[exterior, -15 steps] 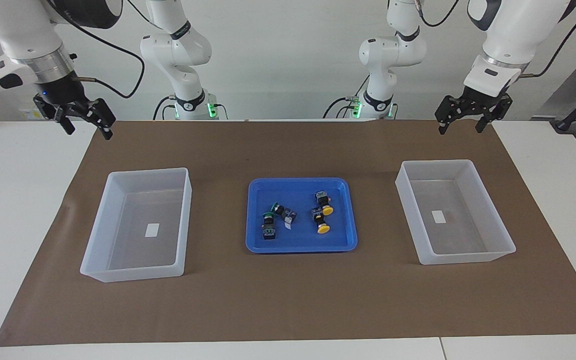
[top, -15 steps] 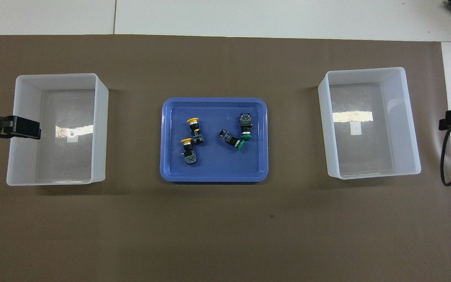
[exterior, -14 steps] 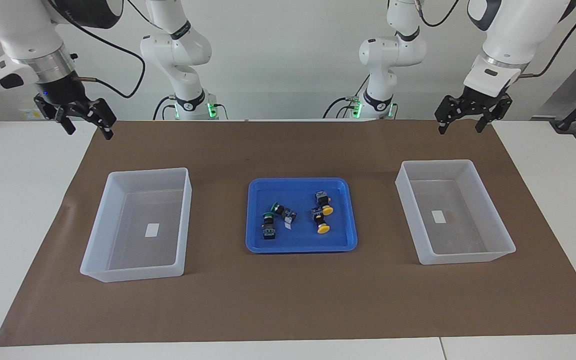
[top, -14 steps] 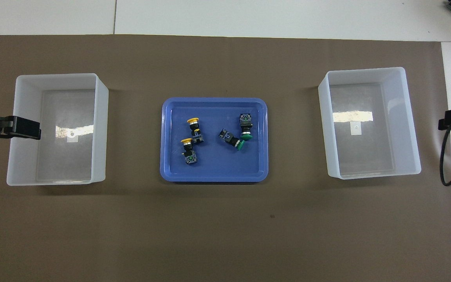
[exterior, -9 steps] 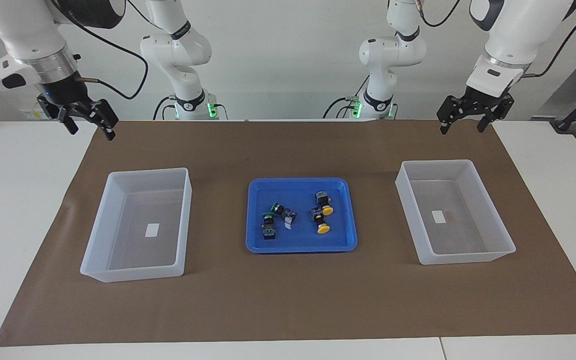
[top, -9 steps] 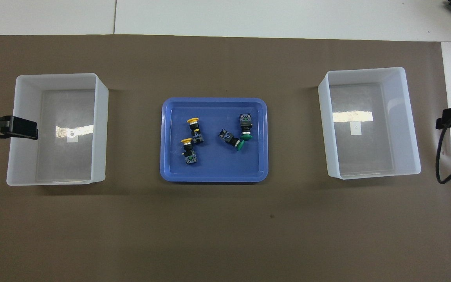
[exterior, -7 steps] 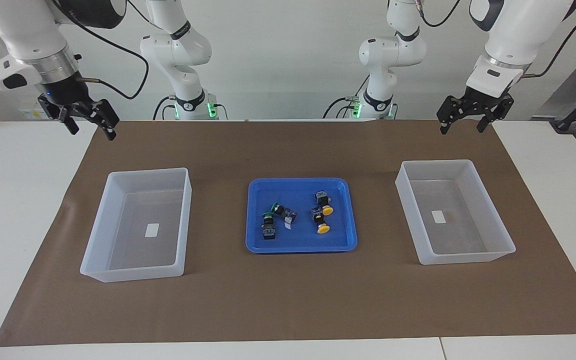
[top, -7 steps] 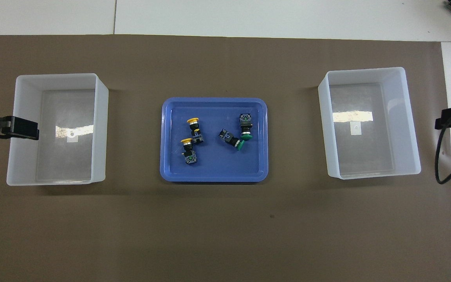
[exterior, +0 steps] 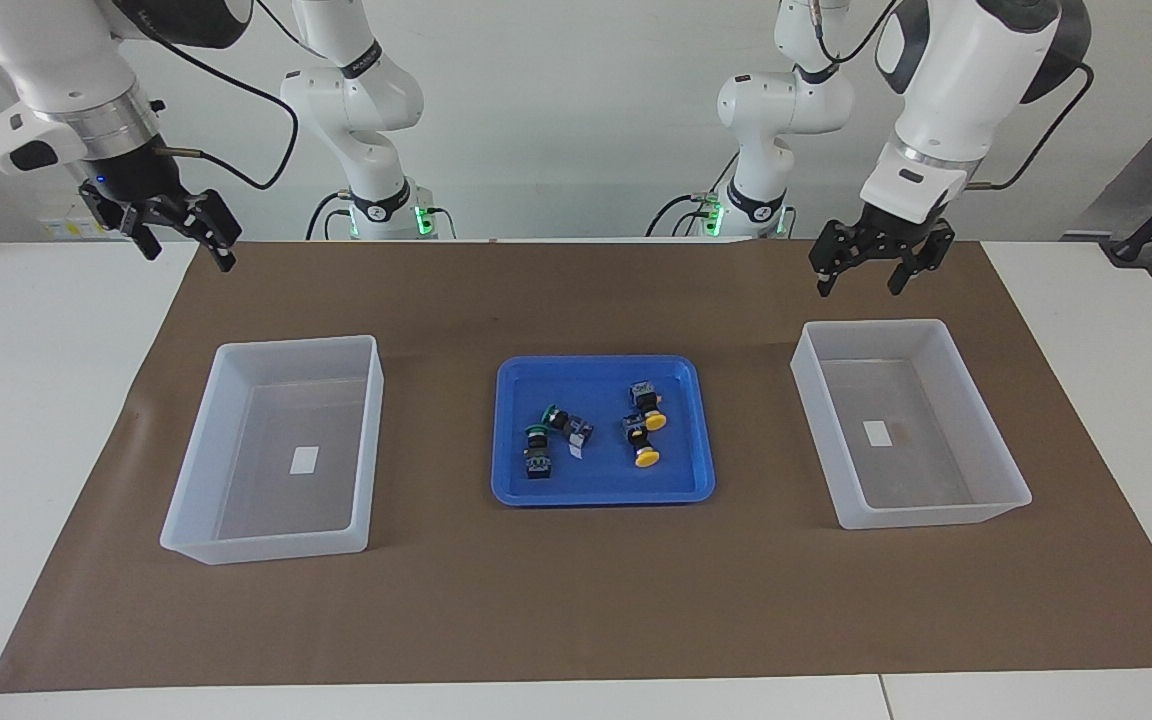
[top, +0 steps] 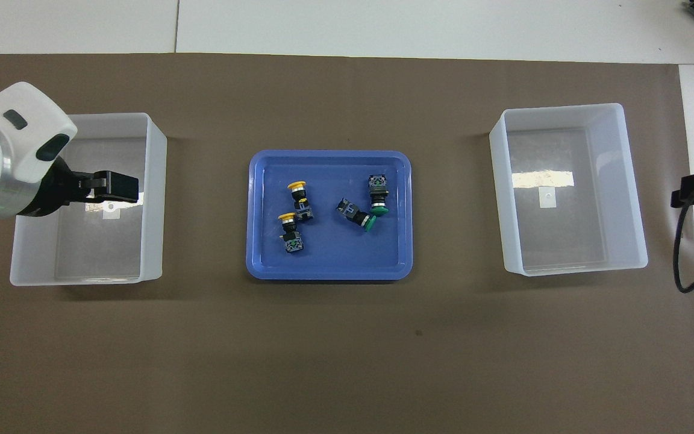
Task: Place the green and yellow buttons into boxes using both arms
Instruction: 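Move the left gripper and the right gripper over the blue tray buttons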
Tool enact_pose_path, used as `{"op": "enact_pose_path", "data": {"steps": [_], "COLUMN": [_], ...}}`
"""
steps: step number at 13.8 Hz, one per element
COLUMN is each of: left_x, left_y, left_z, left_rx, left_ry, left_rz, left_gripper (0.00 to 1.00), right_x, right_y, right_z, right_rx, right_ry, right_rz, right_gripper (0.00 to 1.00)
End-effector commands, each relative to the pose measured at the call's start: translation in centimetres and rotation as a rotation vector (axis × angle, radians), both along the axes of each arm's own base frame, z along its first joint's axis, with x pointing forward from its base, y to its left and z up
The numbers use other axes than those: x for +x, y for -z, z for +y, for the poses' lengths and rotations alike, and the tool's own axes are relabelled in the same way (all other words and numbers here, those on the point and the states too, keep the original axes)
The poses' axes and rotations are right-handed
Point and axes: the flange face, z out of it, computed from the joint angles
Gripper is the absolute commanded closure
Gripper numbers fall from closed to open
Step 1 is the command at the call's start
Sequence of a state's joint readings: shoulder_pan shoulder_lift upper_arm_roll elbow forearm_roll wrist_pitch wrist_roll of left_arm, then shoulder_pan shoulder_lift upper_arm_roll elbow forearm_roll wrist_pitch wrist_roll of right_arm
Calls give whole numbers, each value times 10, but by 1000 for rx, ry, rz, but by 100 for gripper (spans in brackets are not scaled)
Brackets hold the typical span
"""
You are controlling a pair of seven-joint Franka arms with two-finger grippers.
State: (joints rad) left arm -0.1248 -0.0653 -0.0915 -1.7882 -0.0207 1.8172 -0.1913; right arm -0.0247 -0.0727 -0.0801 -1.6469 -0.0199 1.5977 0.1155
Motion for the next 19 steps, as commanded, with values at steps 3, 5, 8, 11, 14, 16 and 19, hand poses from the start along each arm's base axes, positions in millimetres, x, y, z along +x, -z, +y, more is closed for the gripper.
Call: {"op": "enact_pose_path", "data": {"steps": [3,5,8,11,14,16,19], "left_x": [11,14,-2,-17,-31,-37,-54], "left_y": [83,117,157,204,227,233,262], "left_z": [-73,-100,-102,-133,-167,-171,-190], "left_rx": [-55,-71,-83,-76,-81,-76,-73], "left_ry": [-71,-59,-43,5,-4,1,40], "left_rz": [-37,-57,-95,-60,-37,-27,-17], "left_gripper": [0,0,0,0,0,0,0], "right_x": [0,7,18,40,60,76,87], "right_y": [12,31,53,104,168,199,234], "right_z": [26,62,93,154,187,205,228], "right_rx": [33,45,60,54,48,45,46], "right_ry": [-28,-80,-129,-225,-233,-252,-256], "right_rz": [34,38,48,49,4,-39,-71], "right_gripper": [0,0,0,0,0,0,0]}}
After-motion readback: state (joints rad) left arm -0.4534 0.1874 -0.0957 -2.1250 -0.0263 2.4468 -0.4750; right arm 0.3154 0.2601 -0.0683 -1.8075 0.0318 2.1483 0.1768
